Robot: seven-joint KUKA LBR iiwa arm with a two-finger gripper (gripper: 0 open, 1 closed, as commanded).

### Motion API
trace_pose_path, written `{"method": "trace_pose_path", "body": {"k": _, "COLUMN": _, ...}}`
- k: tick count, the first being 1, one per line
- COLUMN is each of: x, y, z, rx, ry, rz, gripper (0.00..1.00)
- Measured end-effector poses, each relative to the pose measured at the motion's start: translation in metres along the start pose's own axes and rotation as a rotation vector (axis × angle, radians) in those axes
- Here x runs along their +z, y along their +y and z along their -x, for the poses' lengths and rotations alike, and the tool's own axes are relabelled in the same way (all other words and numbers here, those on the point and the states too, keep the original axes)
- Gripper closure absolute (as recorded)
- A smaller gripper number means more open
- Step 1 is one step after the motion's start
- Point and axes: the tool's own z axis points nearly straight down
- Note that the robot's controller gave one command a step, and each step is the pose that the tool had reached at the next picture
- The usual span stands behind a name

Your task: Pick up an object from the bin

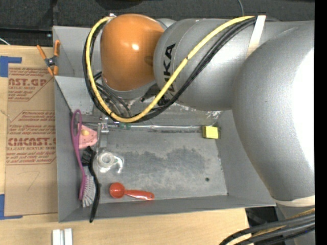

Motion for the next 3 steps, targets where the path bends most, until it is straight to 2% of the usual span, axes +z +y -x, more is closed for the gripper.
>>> {"method": "trace_pose_path", "body": {"k": 1, "x": -0.005, "y": -0.001, "z": 0.002, "rx": 0.003, "ry": -0.008, "rz": 0.001, "gripper": 0.0}}
{"method": "trace_pose_path", "body": {"k": 2, "x": 0.142, "y": -0.04, "z": -0.067, "rx": 0.026, "ry": -0.003, "rz": 0.002, "gripper": 0.0}}
{"method": "trace_pose_path", "body": {"k": 3, "x": 0.069, "y": -0.039, "z": -0.065, "rx": -0.13, "ry": -0.017, "rz": 0.005, "gripper": 0.0}}
